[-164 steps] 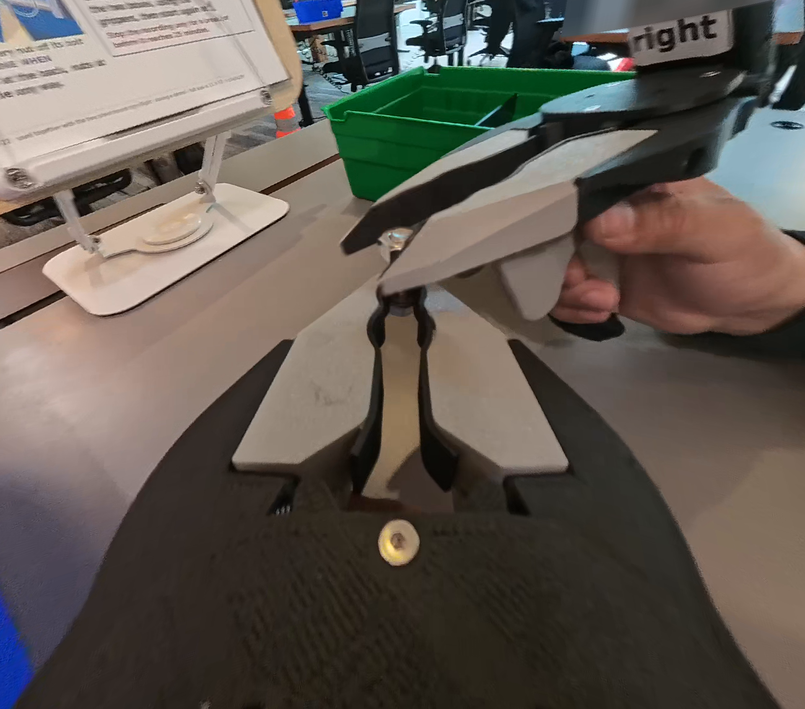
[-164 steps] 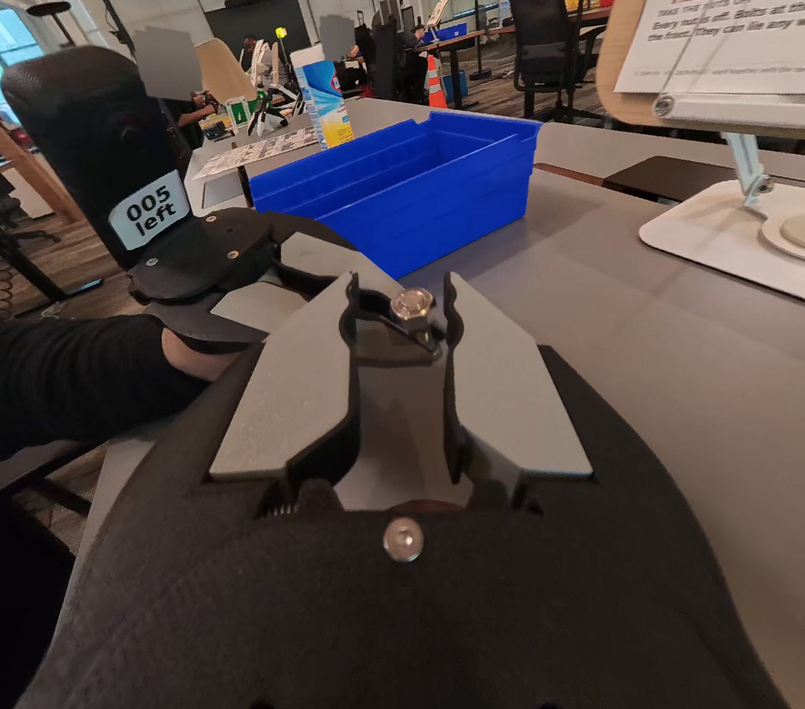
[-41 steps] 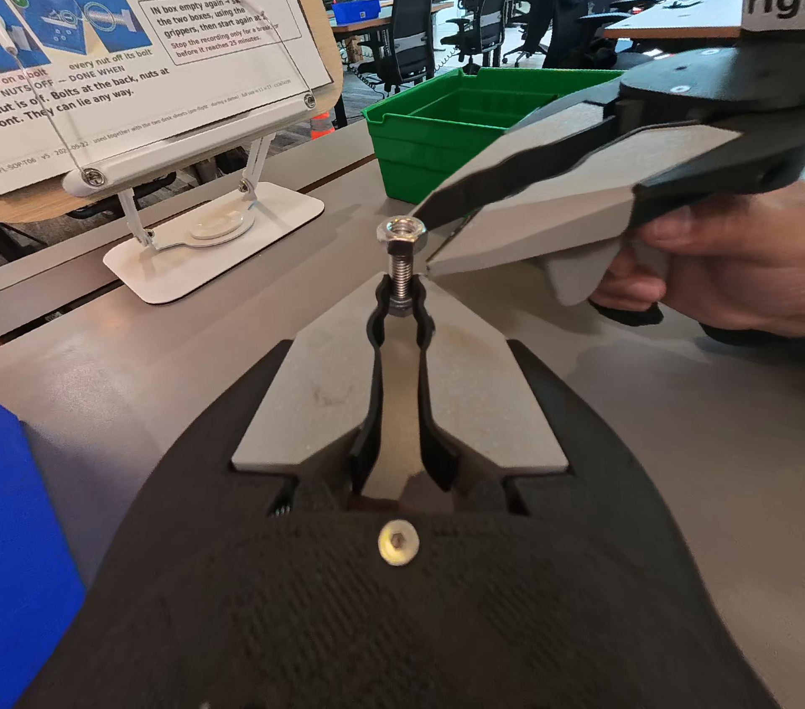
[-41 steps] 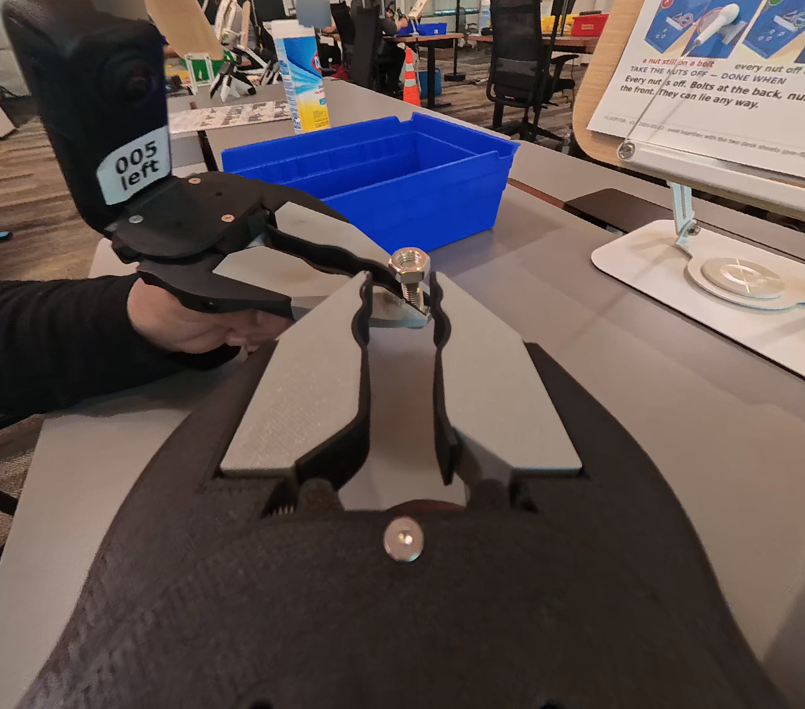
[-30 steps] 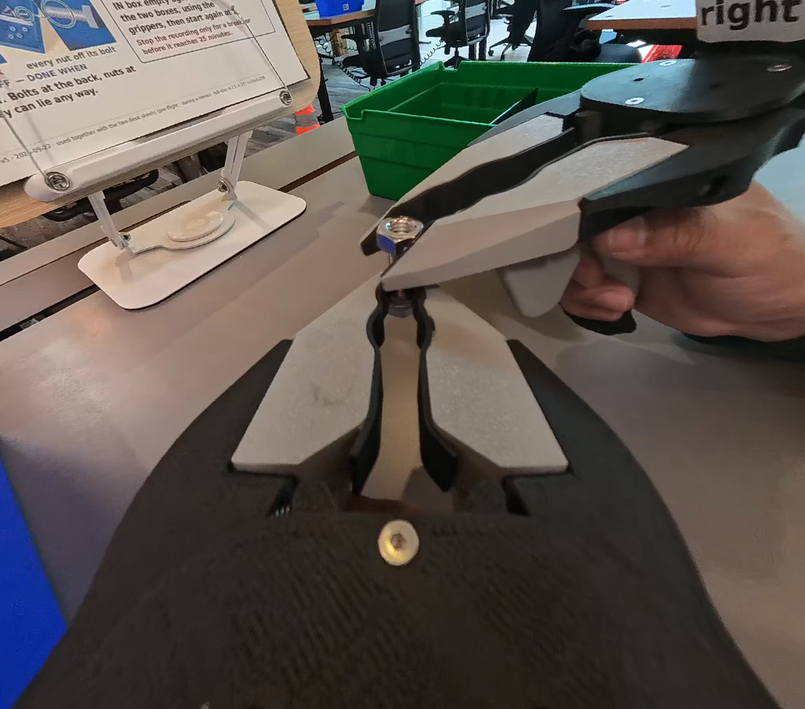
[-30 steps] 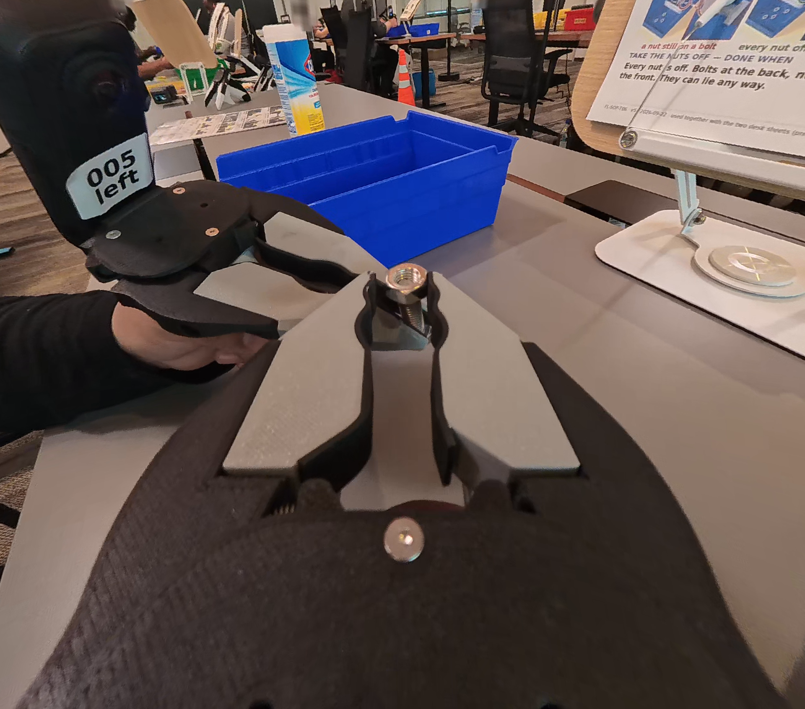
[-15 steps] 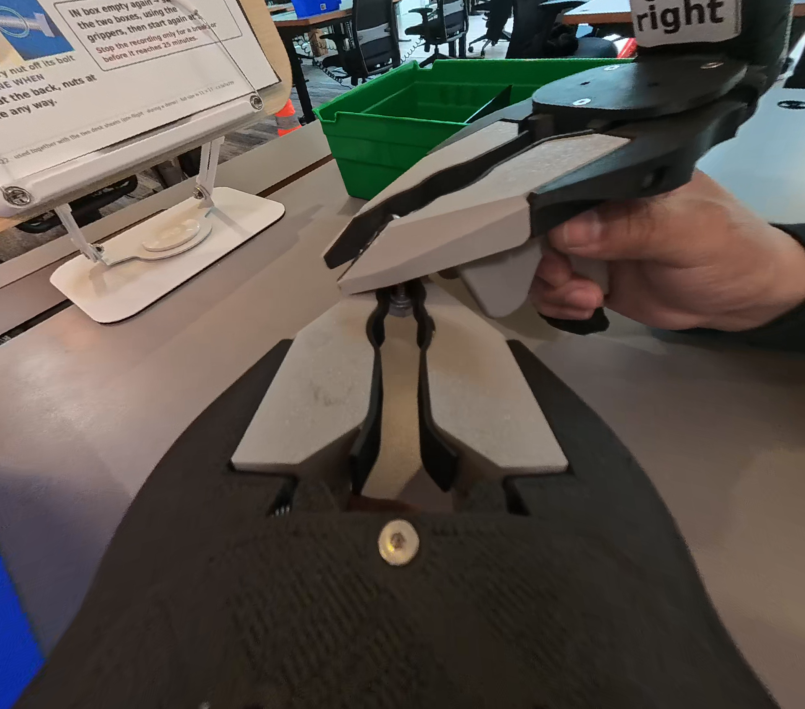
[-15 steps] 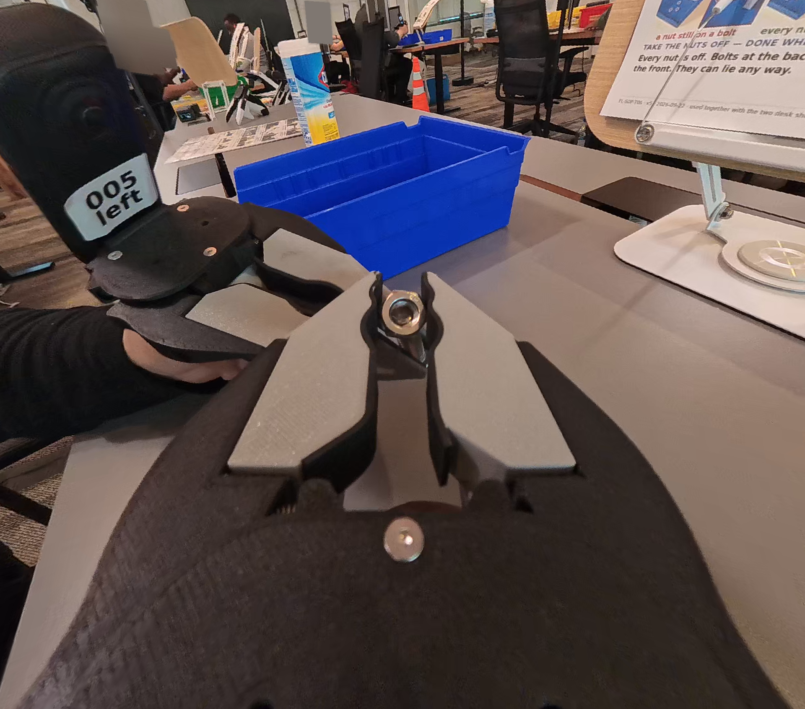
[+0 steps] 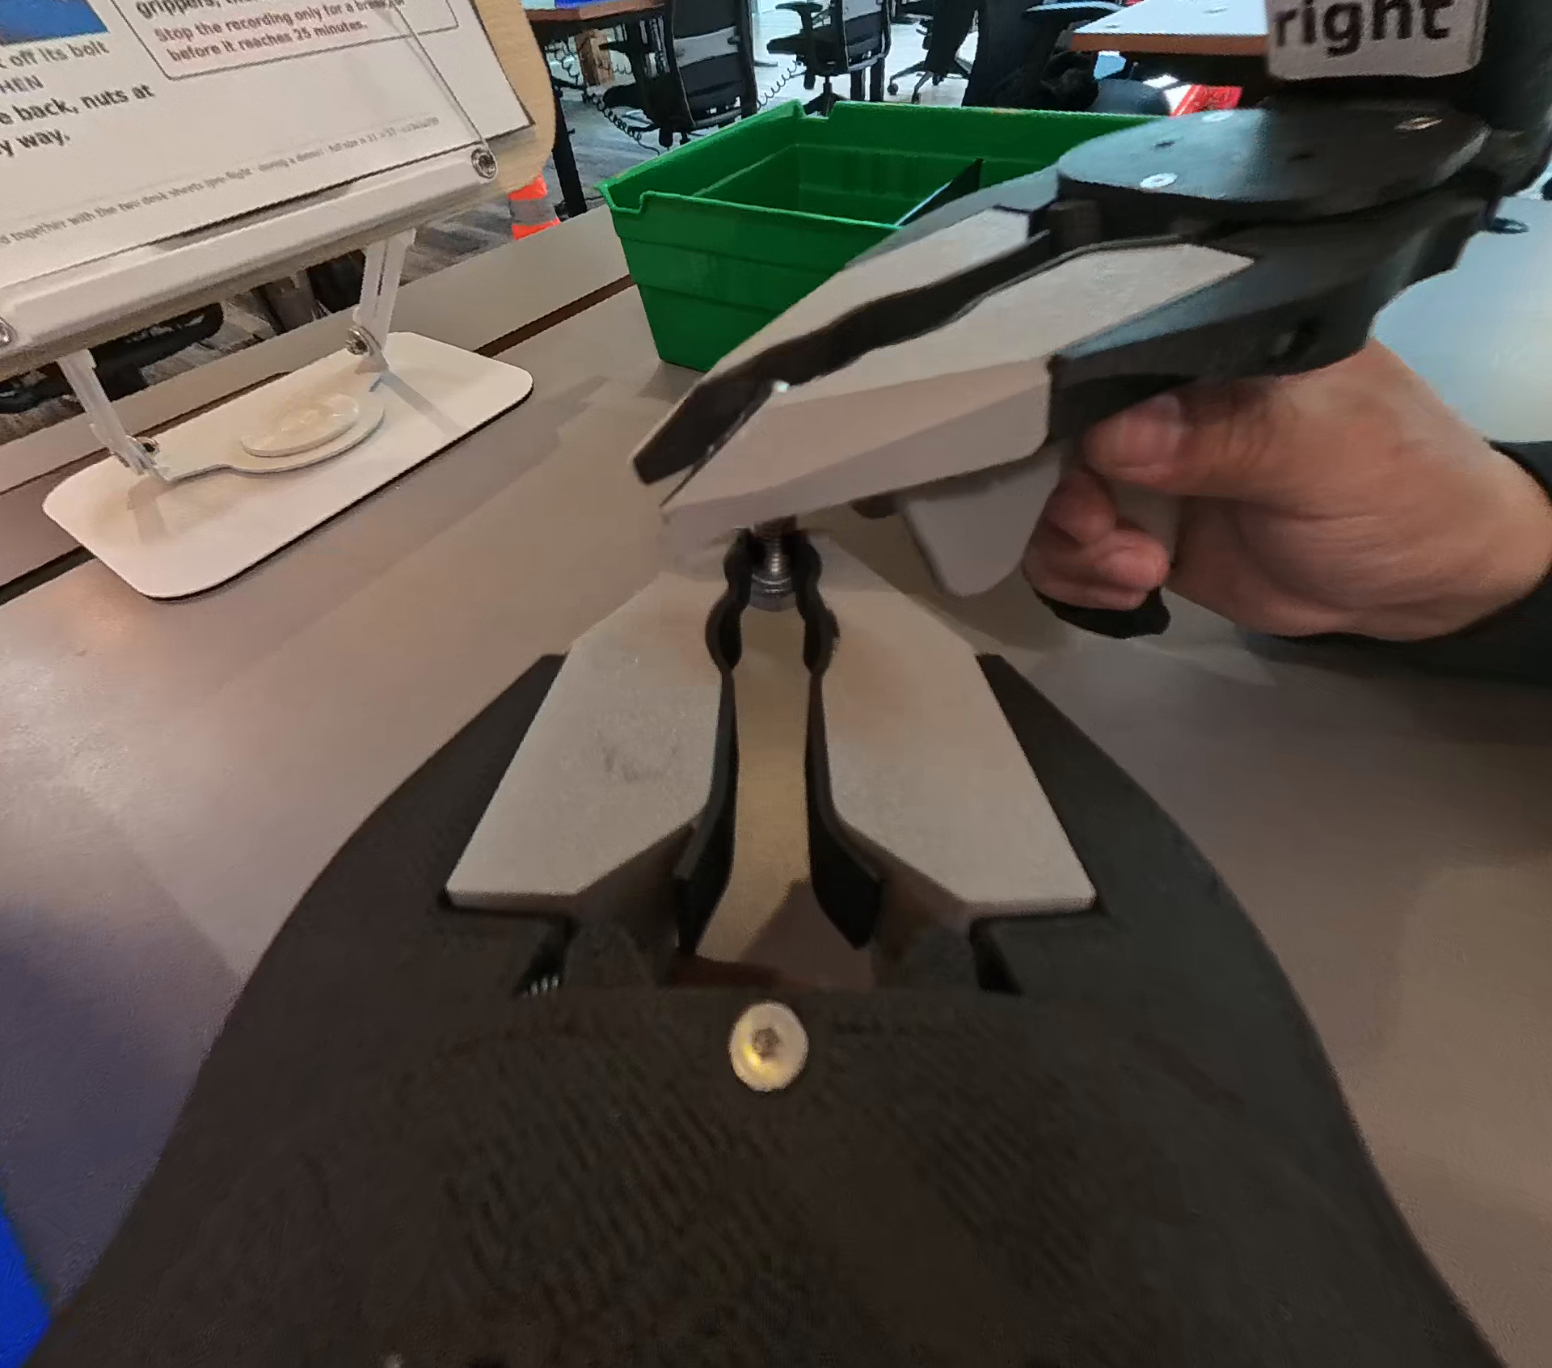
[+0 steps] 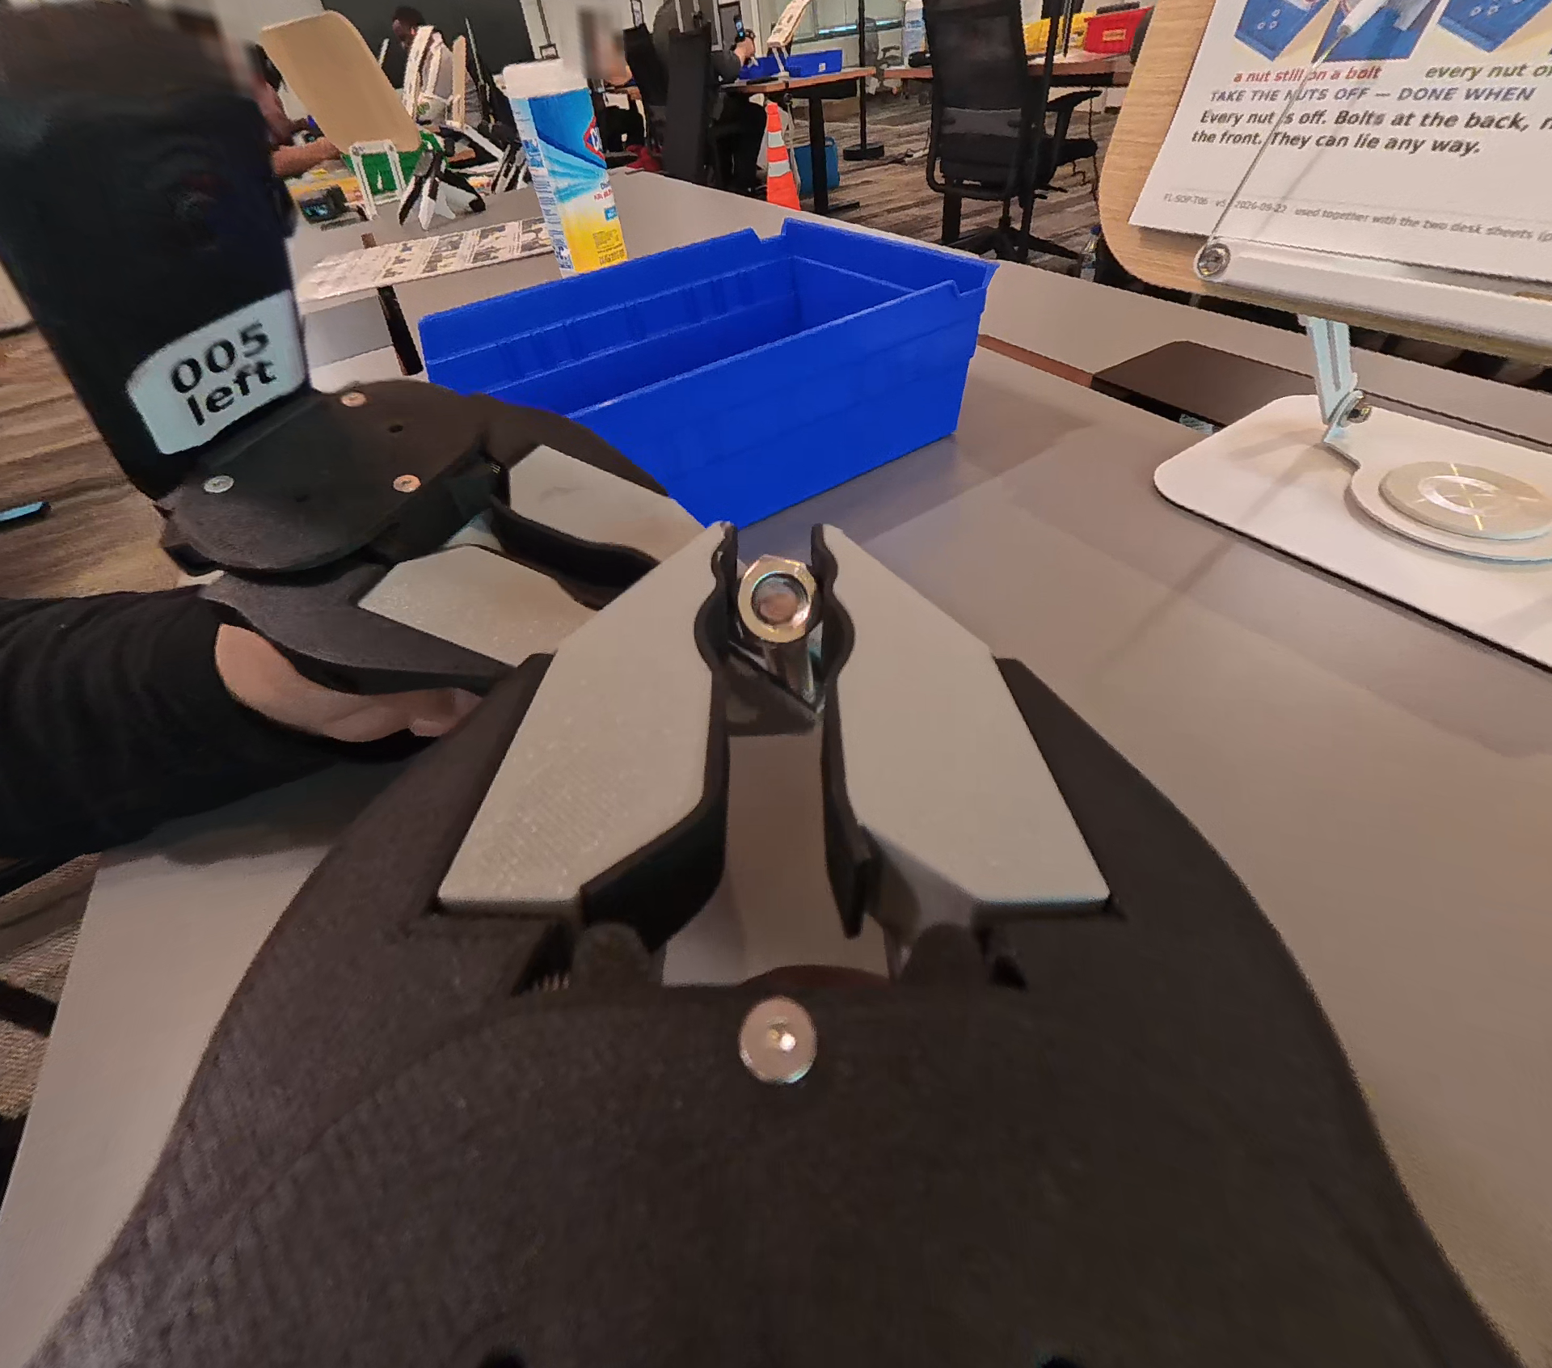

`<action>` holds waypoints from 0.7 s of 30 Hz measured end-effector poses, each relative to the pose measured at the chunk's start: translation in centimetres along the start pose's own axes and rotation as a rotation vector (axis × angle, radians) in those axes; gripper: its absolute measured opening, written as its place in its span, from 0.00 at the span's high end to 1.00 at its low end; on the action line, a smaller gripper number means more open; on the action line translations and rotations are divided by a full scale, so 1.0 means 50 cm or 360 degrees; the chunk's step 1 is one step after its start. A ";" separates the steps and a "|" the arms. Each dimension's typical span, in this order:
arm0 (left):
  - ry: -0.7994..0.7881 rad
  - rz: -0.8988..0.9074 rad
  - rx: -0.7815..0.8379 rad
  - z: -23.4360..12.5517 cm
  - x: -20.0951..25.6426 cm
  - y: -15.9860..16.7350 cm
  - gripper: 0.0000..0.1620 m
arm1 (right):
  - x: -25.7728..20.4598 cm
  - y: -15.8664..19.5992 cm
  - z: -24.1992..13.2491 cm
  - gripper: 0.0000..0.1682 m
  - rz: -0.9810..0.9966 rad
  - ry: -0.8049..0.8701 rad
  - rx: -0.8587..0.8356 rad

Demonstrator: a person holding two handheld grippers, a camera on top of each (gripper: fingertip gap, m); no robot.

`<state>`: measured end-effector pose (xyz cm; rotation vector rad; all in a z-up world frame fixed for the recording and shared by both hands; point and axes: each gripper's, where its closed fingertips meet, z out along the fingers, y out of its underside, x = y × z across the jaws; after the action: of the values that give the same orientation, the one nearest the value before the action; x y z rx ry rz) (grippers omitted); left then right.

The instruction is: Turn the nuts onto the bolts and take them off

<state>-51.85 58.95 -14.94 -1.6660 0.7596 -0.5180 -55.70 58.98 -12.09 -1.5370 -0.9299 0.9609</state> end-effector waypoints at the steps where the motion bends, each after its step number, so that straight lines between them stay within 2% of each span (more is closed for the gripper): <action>1: -0.0003 -0.0007 -0.0002 0.000 -0.003 0.002 0.96 | 0.001 -0.007 -0.004 0.92 0.0005 0.0000 0.0027; 8: -0.0018 -0.0044 0.0027 -0.004 -0.014 -0.003 0.96 | 0.034 -0.070 -0.055 0.91 0.0056 0.0064 0.0207; 12: -0.0019 -0.0018 0.0007 0.001 -0.011 0.005 0.96 | 0.038 -0.103 -0.082 0.91 -0.0090 0.0146 0.0241; 16: -0.0022 -0.0008 -0.0005 0.004 -0.011 0.011 0.96 | 0.067 -0.197 -0.186 0.92 -0.0278 0.0283 0.0392; 18: -0.0021 -0.0006 -0.0016 0.007 -0.012 0.015 0.96 | 0.104 -0.201 -0.244 0.91 -0.0362 0.0335 0.0217; 21: -0.0023 -0.0012 -0.0030 0.010 -0.014 0.021 0.96 | 0.205 -0.146 -0.344 0.91 -0.0308 0.0538 -0.0090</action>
<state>-52.20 59.67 -16.02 -1.6890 0.7498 -0.5048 -36.55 63.27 -3.80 -1.5643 -0.8485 0.5208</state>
